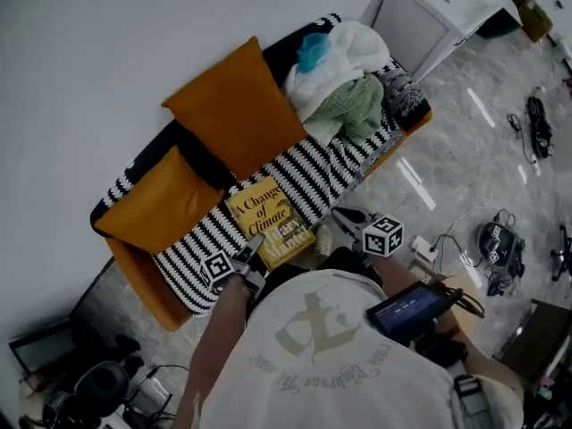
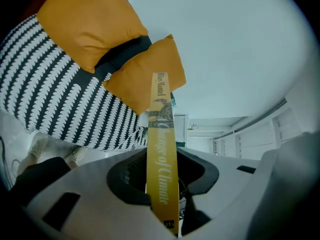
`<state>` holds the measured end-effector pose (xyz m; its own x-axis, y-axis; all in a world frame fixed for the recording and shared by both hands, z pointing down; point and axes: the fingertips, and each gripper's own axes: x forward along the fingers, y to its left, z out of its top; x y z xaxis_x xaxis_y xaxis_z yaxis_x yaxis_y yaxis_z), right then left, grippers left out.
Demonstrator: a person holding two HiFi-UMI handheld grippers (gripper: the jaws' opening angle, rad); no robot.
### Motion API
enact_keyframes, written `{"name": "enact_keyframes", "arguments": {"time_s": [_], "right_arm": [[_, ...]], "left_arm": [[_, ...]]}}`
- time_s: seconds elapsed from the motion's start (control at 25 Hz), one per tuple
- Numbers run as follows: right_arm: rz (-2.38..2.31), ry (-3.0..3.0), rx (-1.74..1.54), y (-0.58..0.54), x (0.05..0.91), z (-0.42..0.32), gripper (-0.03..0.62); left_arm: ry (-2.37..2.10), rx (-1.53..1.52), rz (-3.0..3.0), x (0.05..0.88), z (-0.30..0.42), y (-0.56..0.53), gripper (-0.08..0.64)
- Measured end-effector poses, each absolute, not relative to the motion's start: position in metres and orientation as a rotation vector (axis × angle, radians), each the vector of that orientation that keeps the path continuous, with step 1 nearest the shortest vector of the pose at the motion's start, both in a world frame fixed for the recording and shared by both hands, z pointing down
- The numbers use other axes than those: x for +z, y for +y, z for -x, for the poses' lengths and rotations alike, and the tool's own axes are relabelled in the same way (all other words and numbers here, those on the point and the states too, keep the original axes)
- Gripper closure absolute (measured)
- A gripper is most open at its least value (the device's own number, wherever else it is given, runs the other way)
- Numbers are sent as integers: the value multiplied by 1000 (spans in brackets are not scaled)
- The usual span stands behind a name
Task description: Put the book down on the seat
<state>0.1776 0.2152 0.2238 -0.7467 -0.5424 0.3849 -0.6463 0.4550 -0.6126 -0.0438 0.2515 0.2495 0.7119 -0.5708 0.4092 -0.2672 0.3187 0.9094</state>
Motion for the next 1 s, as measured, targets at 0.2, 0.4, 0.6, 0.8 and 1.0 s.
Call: {"name": "enact_keyframes", "arguments": {"time_s": [0.2, 0.4, 0.6, 0.8, 1.0], "right_arm": [[-989, -2569, 1194, 204, 236, -189, 578], [-920, -2592, 1209, 190, 245, -194, 578], [-842, -2610, 1223, 178, 251, -195, 578], [-756, -2620, 1235, 178, 254, -190, 578], [-696, -2592, 1254, 183, 261, -172, 578]], "left_arm": [[-858, -229, -1256, 253, 34, 247, 411], [-918, -237, -1240, 253, 31, 246, 411], [-980, -276, -1228, 248, 32, 244, 411], [-1023, -312, -1212, 246, 29, 244, 411], [-1035, -308, -1191, 253, 34, 248, 411]]}}
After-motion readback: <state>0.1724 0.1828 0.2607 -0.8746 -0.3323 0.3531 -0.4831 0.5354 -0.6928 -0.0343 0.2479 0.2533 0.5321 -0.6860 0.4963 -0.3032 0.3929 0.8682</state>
